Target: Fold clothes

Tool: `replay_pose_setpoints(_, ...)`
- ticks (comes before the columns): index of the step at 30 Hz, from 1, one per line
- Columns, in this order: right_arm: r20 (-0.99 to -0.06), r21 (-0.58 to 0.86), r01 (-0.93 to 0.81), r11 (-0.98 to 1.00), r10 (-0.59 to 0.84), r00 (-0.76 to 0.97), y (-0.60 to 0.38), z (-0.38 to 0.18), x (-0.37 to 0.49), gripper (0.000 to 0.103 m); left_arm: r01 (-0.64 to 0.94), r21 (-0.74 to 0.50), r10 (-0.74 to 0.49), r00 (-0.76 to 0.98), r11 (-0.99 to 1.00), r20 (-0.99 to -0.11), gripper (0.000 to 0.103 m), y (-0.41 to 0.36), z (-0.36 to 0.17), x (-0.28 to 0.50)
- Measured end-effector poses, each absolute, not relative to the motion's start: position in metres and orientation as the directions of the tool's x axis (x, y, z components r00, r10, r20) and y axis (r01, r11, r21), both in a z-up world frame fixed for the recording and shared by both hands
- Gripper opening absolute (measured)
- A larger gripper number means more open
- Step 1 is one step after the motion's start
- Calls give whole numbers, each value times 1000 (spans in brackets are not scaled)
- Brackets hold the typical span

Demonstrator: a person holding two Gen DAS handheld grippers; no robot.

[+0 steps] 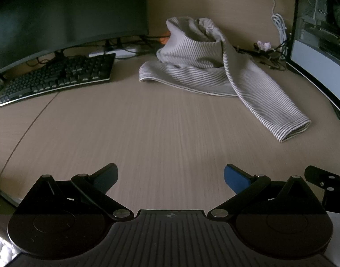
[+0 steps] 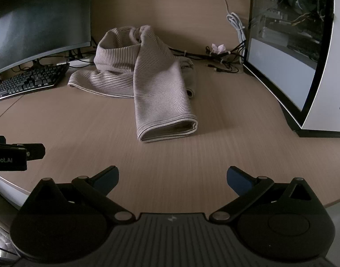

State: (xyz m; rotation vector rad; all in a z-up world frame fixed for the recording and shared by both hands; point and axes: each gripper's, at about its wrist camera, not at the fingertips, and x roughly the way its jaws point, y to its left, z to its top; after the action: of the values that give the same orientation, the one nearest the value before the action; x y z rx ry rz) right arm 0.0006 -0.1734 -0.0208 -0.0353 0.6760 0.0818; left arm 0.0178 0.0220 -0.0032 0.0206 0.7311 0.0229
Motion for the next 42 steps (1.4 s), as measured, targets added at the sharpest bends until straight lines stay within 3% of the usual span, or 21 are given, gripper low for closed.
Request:
replay_pose_setpoints(25, -619, -26, -74, 997, 42, 784, -165, -19, 4, 103, 20, 63, 26, 765, 998, -644, 103, 23, 1, 20)
replay_pose_setpoints(42, -644, -50, -85, 995, 32, 764, -163, -23, 18, 103, 26, 48, 14, 730, 998, -683, 103, 35, -11, 40)
